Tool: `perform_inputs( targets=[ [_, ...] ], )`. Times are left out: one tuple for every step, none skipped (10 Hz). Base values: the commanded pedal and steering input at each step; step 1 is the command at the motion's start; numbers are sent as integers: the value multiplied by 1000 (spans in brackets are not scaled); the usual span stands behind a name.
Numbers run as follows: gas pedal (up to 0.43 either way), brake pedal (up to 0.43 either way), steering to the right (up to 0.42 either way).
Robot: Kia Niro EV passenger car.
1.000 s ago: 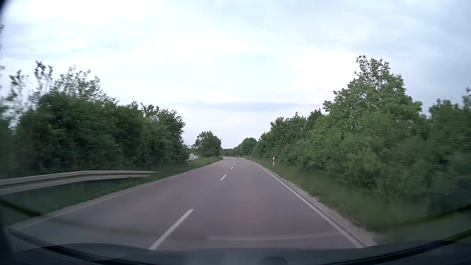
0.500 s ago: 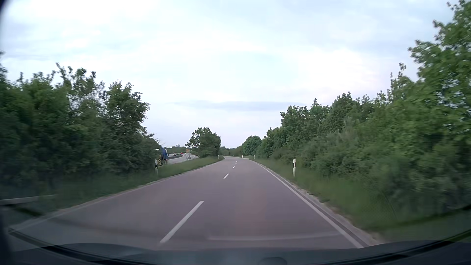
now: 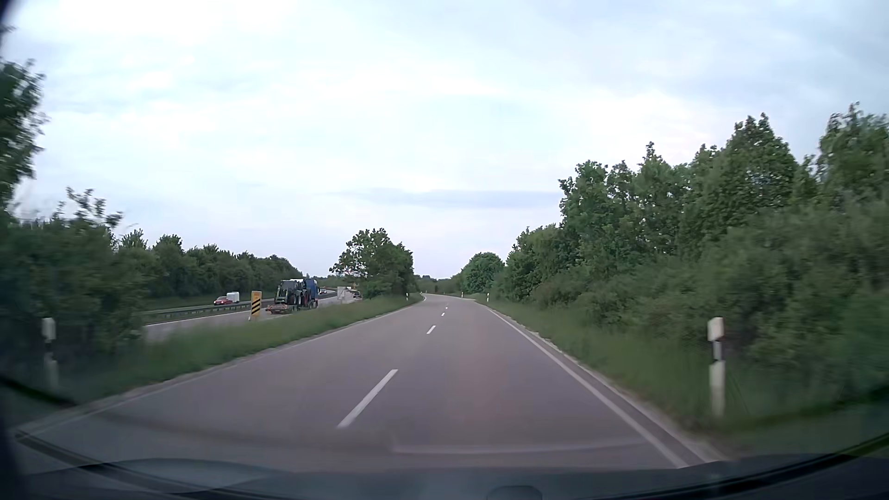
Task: Follow the waypoints while adhering to traffic rules and regulations
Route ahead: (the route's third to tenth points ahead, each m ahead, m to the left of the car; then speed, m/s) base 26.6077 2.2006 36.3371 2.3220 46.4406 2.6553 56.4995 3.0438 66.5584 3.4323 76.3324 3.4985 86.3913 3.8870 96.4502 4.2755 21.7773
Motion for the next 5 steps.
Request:
perform_inputs(
  targets=[
    [189,0,-3],
    [189,0,-3],
    [189,0,-3],
    [189,0,-3],
    [189,0,-3]
  ],
)
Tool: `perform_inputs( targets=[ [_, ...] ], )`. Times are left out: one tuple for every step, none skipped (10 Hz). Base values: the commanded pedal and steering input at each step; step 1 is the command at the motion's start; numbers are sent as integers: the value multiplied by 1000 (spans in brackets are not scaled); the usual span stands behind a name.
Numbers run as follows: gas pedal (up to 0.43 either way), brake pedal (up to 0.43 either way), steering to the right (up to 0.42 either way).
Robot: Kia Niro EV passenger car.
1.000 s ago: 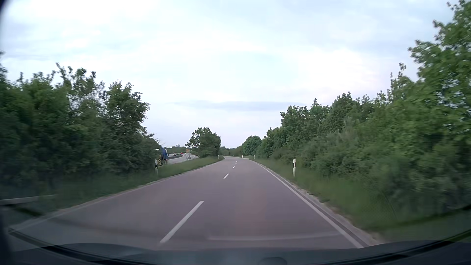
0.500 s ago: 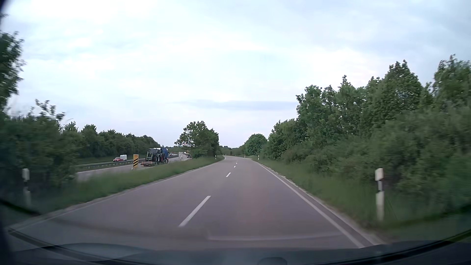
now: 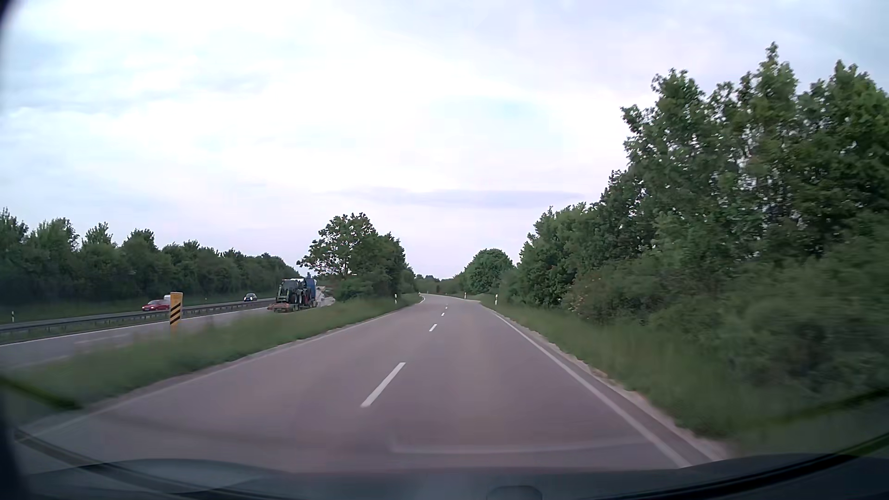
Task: Follow the waypoints while adhering to traffic rules and regulations
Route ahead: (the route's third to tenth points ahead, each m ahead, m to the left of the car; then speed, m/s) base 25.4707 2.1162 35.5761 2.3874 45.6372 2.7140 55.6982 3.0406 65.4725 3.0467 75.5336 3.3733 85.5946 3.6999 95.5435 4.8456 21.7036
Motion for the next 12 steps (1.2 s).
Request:
perform_inputs(
  targets=[
    [189,0,-3],
    [189,0,-3],
    [189,0,-3],
    [189,0,-3],
    [189,0,-3],
    [189,0,-3],
    [189,0,-3],
    [189,0,-3],
    [189,0,-3],
    [189,0,-3],
    [189,0,-3],
    [189,0,-3]
  ],
)
